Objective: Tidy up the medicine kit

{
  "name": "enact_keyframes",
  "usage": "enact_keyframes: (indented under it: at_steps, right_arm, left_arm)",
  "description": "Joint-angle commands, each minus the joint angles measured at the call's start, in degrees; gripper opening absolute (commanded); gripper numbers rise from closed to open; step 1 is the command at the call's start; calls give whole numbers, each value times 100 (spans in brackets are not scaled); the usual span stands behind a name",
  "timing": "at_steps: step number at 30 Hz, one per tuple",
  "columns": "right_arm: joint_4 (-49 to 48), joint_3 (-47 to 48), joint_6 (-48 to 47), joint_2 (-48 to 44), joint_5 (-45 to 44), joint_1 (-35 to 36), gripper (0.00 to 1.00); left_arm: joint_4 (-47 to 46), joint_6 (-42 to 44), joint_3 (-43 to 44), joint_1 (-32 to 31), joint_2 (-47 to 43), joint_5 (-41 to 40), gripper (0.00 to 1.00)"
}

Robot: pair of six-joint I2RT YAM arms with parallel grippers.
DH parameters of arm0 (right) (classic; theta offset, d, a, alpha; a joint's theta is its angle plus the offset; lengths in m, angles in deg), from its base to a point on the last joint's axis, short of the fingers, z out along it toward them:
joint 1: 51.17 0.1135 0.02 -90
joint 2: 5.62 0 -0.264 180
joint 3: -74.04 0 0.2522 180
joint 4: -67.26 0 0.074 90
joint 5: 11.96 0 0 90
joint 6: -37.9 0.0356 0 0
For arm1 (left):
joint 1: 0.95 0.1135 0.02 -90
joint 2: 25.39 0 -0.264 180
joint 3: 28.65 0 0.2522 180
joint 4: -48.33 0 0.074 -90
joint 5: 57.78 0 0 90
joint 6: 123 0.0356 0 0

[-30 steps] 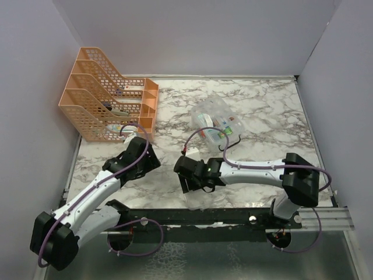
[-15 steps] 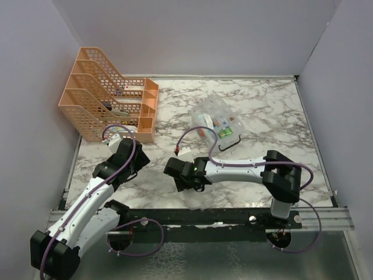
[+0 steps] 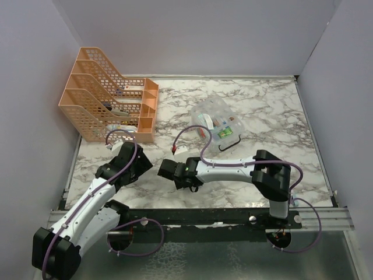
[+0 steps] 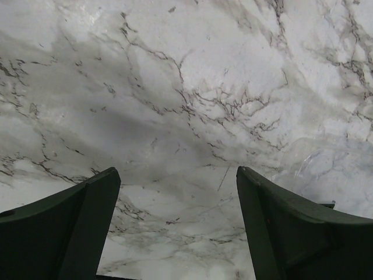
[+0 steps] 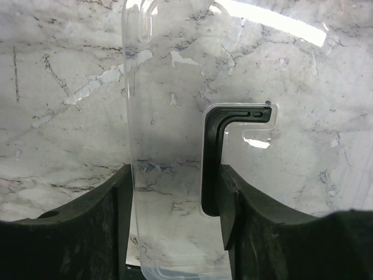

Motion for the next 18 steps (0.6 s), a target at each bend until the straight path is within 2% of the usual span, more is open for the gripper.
enact_keyframes:
  at_steps: [1, 10, 18]
  right_arm:
    - [230, 86, 272, 181, -369, -4, 43]
    - [-456, 100, 49, -470, 132, -37, 40]
    - [-880, 155, -127, -514, 593, -265, 40]
  left_arm:
    - [-344, -65, -221, 37, -28, 703, 85]
    - [-1417, 218, -900, 37, -262, 2277, 88]
    - [-1476, 205, -1039, 37, -476, 2897, 86]
